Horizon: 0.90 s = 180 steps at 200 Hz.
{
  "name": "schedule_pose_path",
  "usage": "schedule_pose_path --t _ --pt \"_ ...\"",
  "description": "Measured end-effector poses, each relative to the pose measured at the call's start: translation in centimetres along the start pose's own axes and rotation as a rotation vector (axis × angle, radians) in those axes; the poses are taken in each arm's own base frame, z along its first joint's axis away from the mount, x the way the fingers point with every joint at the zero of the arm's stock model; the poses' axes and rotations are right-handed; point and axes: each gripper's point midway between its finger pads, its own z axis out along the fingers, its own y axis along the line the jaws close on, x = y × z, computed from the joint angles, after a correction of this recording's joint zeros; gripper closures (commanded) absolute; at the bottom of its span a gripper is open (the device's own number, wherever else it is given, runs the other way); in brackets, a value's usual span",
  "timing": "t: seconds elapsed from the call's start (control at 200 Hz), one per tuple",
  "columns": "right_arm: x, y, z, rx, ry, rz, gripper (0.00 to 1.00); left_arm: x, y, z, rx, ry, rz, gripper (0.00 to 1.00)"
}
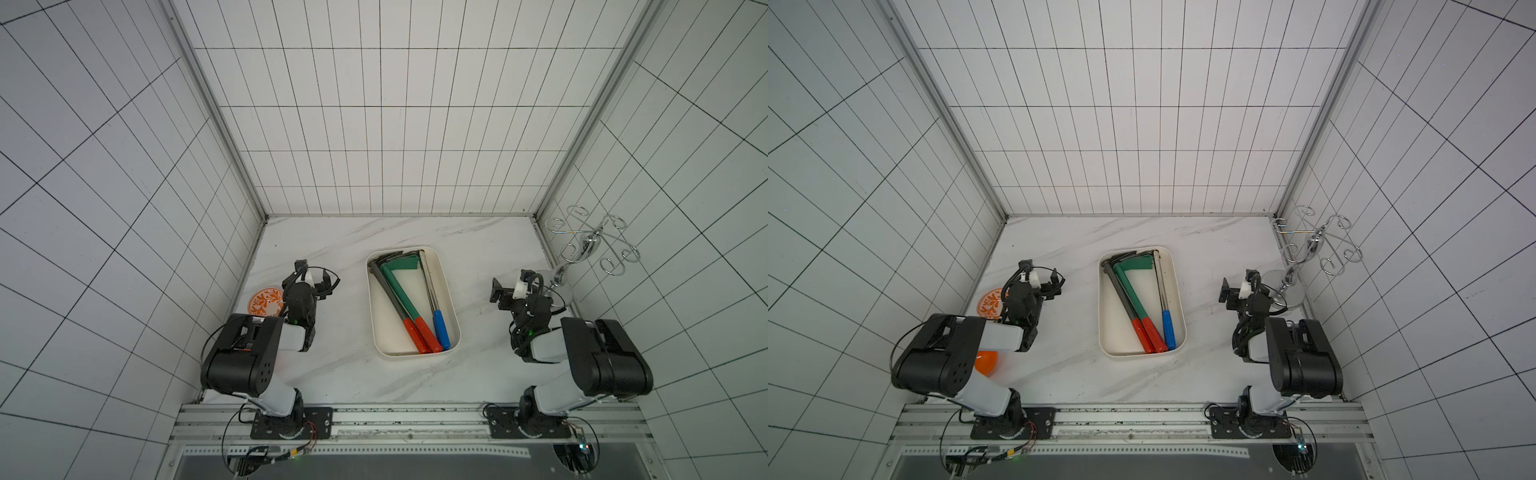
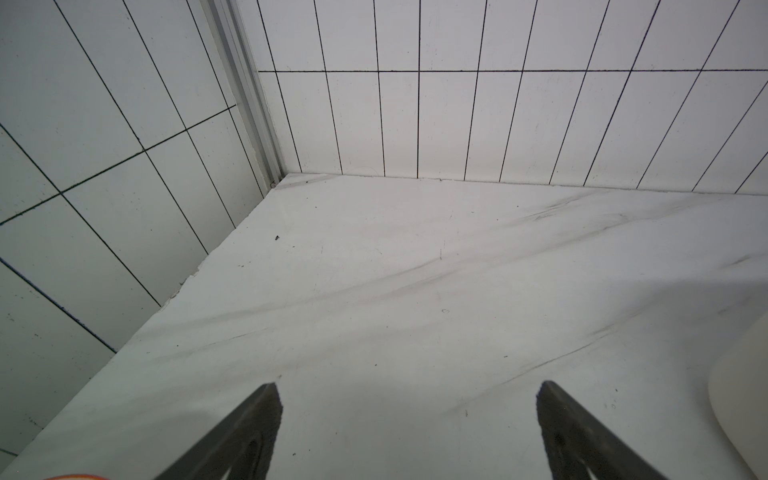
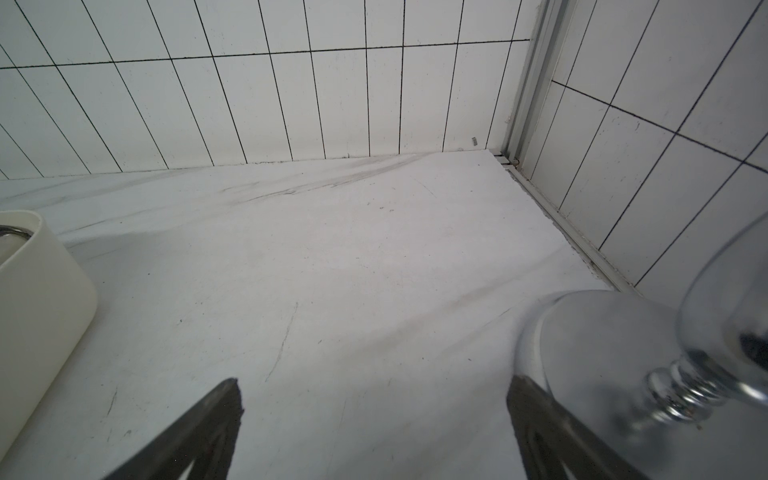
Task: Put the small hoe into the storage box
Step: Reset both arms
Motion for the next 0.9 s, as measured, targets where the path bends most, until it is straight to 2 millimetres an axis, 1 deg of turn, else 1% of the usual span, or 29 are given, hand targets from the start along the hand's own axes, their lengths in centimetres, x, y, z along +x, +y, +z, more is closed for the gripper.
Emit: schedule_pose_path --t 0.285,0.485,0.56,0.62,0.65,0.67,0.75,0.845,0.9 --pt "0.0 0.0 0.0 0.0 0.0 0.0 0.0 0.0 0.0 0.0 0.0 0.0 0.002 0.03" --pt "0.0 0.8 0.0 -0.045 -0.001 -0.014 0.0 0.0 0.0 0.0 -0.002 0.0 0.002 0.02" --pt "-0.1 0.1 0.0 -0.006 -0.007 0.004 0.0 0.0 0.0 0.0 -0.002 0.0 0.002 0.02" --pt "-0.7 -0.4 -0.1 0.025 -0.032 0.016 0.0 0.0 0.0 0.0 -0.003 0.0 0.002 0.02" --pt "-1.0 -0.3 -0.1 0.017 -0.043 0.012 0.0 0.0 0.0 0.0 -0.003 -0.001 0.002 0.03" --pt "-1.1 0.1 -0.1 -0.01 -0.045 0.0 0.01 -0.1 0.0 0.0 -0.003 -0.002 0.002 0.02" --pt "-1.0 0.6 -0.1 -0.049 -0.041 -0.009 0.0 -0.3 0.0 0.0 -0.003 -0.012 0.002 0.02" --pt "-1.3 -0.4 -0.1 -0.004 -0.057 0.019 0.0 -0.7 0.0 0.0 -0.002 -0.027 0.001 0.02" --pt "-1.4 -0.5 -0.1 -0.003 -0.056 0.019 0.0 -0.7 0.0 0.0 -0.002 -0.027 0.002 0.02"
